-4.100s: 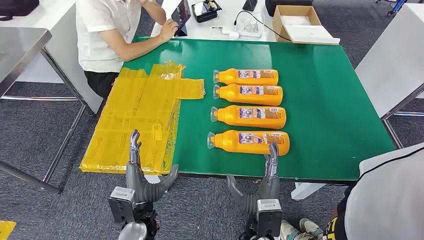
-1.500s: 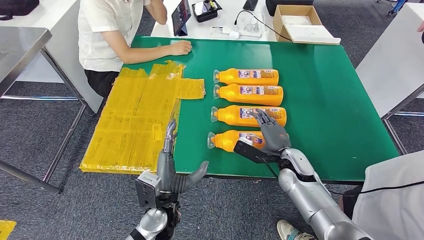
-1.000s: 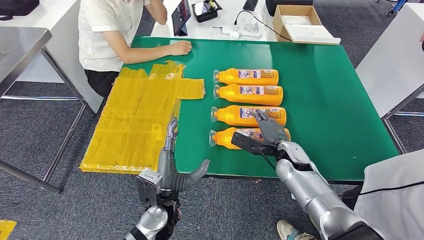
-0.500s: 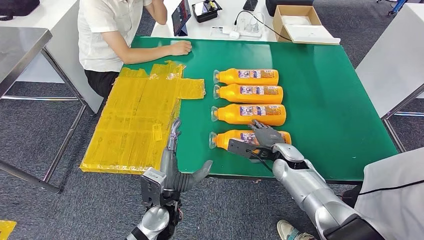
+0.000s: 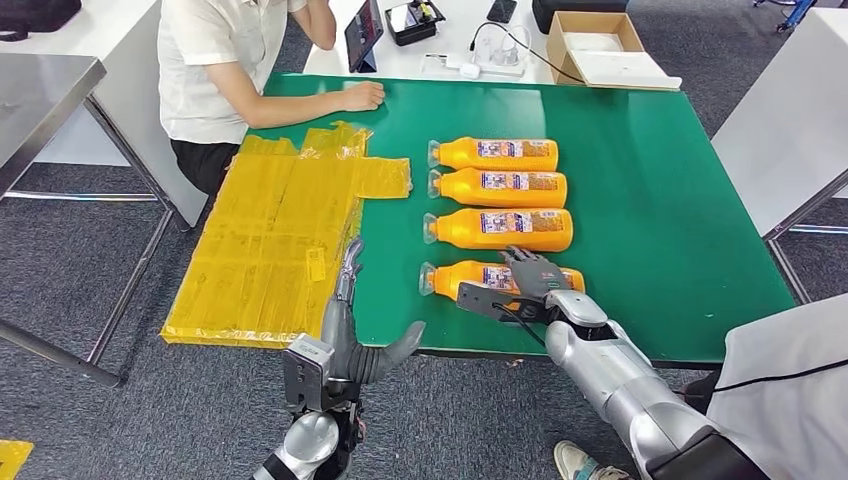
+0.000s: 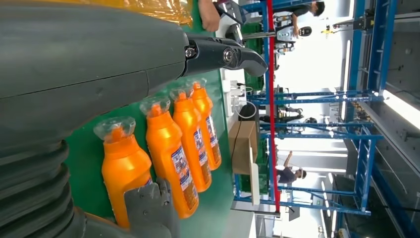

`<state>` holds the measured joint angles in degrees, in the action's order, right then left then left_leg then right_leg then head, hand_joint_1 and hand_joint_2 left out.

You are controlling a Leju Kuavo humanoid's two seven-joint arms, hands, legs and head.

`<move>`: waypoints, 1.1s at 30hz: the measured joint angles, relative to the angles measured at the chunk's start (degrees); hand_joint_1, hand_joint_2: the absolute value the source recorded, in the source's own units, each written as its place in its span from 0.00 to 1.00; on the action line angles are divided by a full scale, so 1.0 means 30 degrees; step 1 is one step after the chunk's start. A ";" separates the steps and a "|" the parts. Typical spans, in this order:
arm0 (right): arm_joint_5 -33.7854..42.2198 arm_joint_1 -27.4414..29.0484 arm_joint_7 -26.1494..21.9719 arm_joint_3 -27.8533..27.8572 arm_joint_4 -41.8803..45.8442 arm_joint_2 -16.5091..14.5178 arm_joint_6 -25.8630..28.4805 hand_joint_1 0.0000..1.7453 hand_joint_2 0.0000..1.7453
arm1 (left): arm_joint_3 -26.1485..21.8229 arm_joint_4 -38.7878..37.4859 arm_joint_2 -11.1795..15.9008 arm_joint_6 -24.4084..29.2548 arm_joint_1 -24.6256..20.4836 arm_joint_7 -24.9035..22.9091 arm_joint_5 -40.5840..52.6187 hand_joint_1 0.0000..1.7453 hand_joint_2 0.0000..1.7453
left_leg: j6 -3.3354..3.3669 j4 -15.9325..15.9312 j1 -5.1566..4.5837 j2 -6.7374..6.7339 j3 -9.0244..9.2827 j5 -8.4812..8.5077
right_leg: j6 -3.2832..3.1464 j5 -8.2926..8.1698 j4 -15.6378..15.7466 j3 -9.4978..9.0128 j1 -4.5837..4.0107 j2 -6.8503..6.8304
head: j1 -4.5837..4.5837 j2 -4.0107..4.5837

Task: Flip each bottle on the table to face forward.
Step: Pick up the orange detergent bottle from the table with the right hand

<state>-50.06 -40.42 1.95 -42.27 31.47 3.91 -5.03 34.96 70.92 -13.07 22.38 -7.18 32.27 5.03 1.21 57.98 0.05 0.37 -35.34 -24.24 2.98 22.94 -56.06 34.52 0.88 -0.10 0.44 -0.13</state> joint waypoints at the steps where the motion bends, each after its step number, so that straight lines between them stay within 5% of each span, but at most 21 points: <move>1: 0.0065 -0.0001 0.0047 -0.0013 -0.0065 0.0060 0.0000 1.00 1.00 | -0.0002 -0.0029 -0.0002 -0.0004 -0.0002 -0.0009 0.0000 0.00 1.00 | 0.0001 0.0000 0.0000 0.0004 0.0013 -0.0001 | 0.0000 0.0000 0.0001 -0.0012 0.0000 -0.0001 | 0.0000 0.0000; 10: 0.1812 0.0345 -0.0409 0.0392 -0.0688 0.0748 -0.0049 1.00 1.00 | -0.0018 -0.0259 -0.0104 -0.0002 -0.0041 0.0107 -0.0233 0.00 1.00 | 0.0009 -0.0001 0.0001 0.0023 0.0180 -0.0021 | -0.0003 0.0013 0.0041 -0.0175 -0.0002 -0.0004 | 0.0000 0.0000; 24: 0.6617 0.1479 -0.5614 0.3051 -0.0351 0.1582 -0.1275 1.00 1.00 | -0.0025 -0.0594 -0.0131 -0.0989 -0.0114 0.0051 -0.2928 0.00 1.00 | 0.0051 -0.0014 0.0028 -0.0129 0.0706 -0.0255 | -0.0004 0.0109 0.0132 -0.0607 -0.0039 0.0095 | -0.0004 0.0000; 33: 0.9581 0.5070 -0.8083 0.4331 0.4886 0.1258 0.0701 1.00 1.00 | -0.0233 -0.0386 0.0011 -0.2822 0.0205 -0.3312 -0.9554 0.00 1.00 | 0.0046 -0.0015 0.0049 -0.0147 0.0660 -0.0250 | -0.0005 0.0106 0.0124 -0.0646 -0.0063 0.0112 | -0.0002 0.0000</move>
<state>-21.32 -25.21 -22.30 -29.28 46.13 7.69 -2.92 34.26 69.76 -13.04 13.91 -6.56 22.33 -23.63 1.34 57.93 0.20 -0.07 -33.36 -24.99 2.97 23.26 -55.69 32.59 0.69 0.24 0.43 -0.13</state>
